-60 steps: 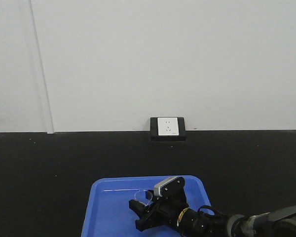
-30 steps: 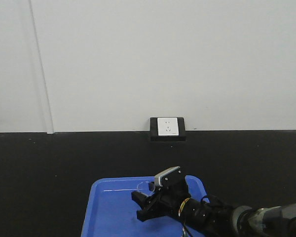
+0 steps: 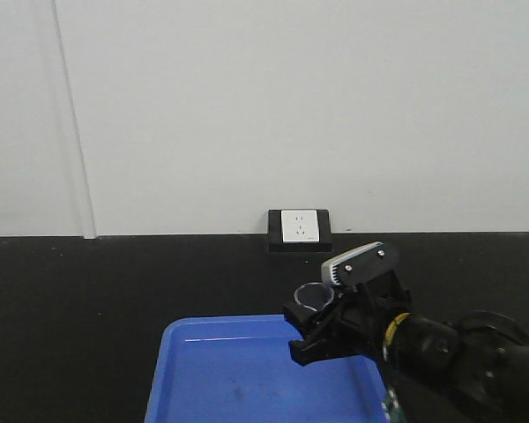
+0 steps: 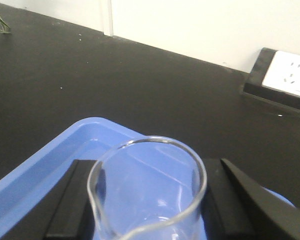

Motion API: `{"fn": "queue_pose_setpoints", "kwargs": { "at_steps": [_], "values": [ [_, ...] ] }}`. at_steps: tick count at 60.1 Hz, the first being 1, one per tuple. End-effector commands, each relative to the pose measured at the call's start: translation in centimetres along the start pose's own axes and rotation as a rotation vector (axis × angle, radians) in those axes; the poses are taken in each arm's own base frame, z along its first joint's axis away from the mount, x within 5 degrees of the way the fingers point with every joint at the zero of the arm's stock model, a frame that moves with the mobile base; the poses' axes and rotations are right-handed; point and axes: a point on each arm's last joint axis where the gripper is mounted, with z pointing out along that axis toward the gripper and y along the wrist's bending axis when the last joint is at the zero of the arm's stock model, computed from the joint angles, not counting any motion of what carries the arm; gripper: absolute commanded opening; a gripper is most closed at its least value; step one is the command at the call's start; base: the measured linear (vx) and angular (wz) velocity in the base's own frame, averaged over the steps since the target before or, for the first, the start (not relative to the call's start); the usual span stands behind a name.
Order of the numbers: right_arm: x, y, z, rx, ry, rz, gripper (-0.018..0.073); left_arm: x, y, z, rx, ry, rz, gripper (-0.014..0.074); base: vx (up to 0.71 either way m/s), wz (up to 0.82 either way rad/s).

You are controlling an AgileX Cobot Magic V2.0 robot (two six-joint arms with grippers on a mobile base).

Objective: Move beaker to silver tray on left bench
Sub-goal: 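Lift the beaker up out of the blue tray with the right gripper, then hold the beaker in the right gripper while backing away from the bench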

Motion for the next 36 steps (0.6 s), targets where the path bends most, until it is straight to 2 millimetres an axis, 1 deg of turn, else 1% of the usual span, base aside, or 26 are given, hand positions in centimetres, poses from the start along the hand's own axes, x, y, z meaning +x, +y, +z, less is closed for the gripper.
{"fn": "queue_pose_setpoints", "kwargs": {
  "at_steps": [1, 2, 3, 7, 9, 10, 13, 14, 19, 27, 32, 36],
  "values": [
    [-2.8, 0.7, -4.4, -0.002, -0.13, -0.006, -0.0014, -0.2, -0.1, 0.2, 0.007, -0.071, 0.0, 0.0001, 0.0, 0.0],
    [-2.5, 0.7, -4.9, 0.002, -0.118, -0.005, -0.0014, -0.2, -0.1, 0.2, 0.007, -0.071, 0.0, 0.0001, 0.0, 0.0],
    [-2.6, 0.9, -5.7, 0.005, -0.126, -0.007, -0.0014, -0.2, -0.1, 0.2, 0.007, -0.071, 0.0, 0.0001, 0.0, 0.0],
    [-1.8, 1.2, -8.0, 0.019, -0.11, -0.008, -0.0014, -0.2, -0.1, 0.2, 0.007, -0.071, 0.0, 0.0001, 0.0, 0.0],
    [-1.8, 1.4, -9.2, 0.025, -0.118, -0.011, -0.0014, -0.2, -0.1, 0.2, 0.007, -0.071, 0.0, 0.0001, 0.0, 0.0],
    [-1.3, 1.5, -9.7, 0.029, -0.106, -0.01, -0.0014, -0.2, -0.1, 0.2, 0.007, -0.071, 0.0, 0.0001, 0.0, 0.0],
    [-1.0, 1.8, -11.3, 0.04, -0.112, -0.012, -0.0014, -0.2, -0.1, 0.2, 0.007, -0.071, 0.0, 0.0001, 0.0, 0.0],
    [-0.5, 1.9, -12.0, 0.044, -0.102, -0.011, -0.0014, -0.2, -0.1, 0.2, 0.007, -0.071, 0.0, 0.0001, 0.0, 0.0],
    [0.4, 2.3, -14.8, 0.063, -0.114, -0.013, -0.0014, -0.2, -0.1, 0.2, 0.007, -0.071, 0.0, 0.0001, 0.0, 0.0],
    [2.0, 2.6, -17.9, 0.108, -0.095, -0.016, -0.0014, -0.2, -0.1, 0.2, 0.007, -0.071, 0.0, 0.0001, 0.0, 0.0],
    [2.4, 2.7, -19.4, 0.135, -0.104, -0.02, -0.0014, -0.2, -0.1, 0.2, 0.007, -0.071, 0.0, 0.0001, 0.0, 0.0],
    [2.4, 2.6, -20.3, 0.159, -0.104, -0.022, -0.0014, -0.2, -0.1, 0.2, 0.007, -0.071, 0.0, 0.0001, 0.0, 0.0]
  ]
}}
